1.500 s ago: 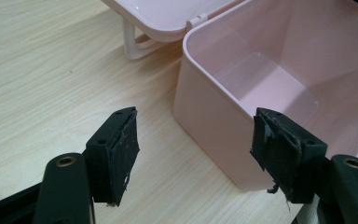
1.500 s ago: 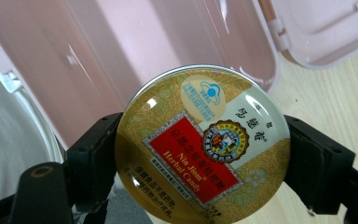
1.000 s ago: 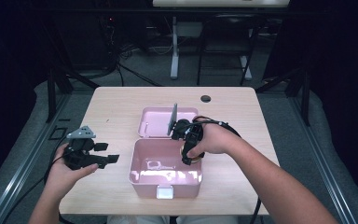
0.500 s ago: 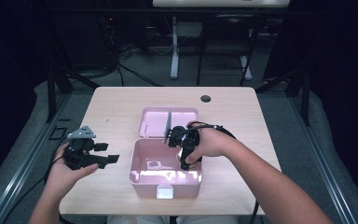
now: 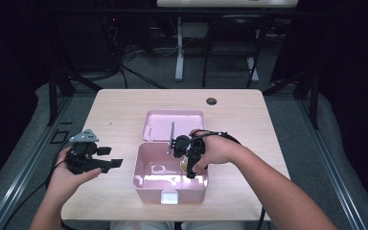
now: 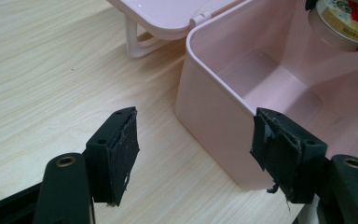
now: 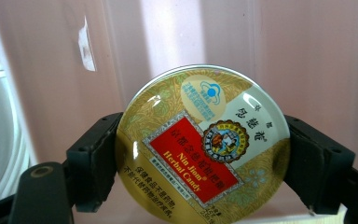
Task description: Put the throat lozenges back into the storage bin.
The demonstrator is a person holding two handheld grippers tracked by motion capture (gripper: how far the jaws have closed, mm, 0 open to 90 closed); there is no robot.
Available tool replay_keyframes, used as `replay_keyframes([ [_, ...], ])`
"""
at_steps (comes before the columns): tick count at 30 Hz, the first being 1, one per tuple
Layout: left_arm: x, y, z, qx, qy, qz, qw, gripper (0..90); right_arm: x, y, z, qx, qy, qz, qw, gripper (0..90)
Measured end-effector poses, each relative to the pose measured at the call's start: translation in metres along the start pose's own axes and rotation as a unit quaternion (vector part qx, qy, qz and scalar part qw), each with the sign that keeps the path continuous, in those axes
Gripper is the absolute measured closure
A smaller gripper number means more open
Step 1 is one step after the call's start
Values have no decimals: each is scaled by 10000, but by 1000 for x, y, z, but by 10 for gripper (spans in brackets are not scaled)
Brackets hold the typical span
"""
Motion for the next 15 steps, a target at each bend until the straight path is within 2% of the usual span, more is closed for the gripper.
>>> replay_keyframes([
  [7,0,0,0,14,14,4,10000,314,2,0,-8,0,5,11,10000,202],
  [15,-1,0,-1,-3,18,13,10000,314,0,-1,-20,-123,2,92,9999,202],
])
Point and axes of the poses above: each handheld gripper's, and its own axes: z roughly backward along the jaws, y roughly out of its top, x roughly to its right, the point moved 3 cm from there along -z, roughly forward along the jaws, and after that the axes turned 14 degrees about z, right-handed, at the moved point
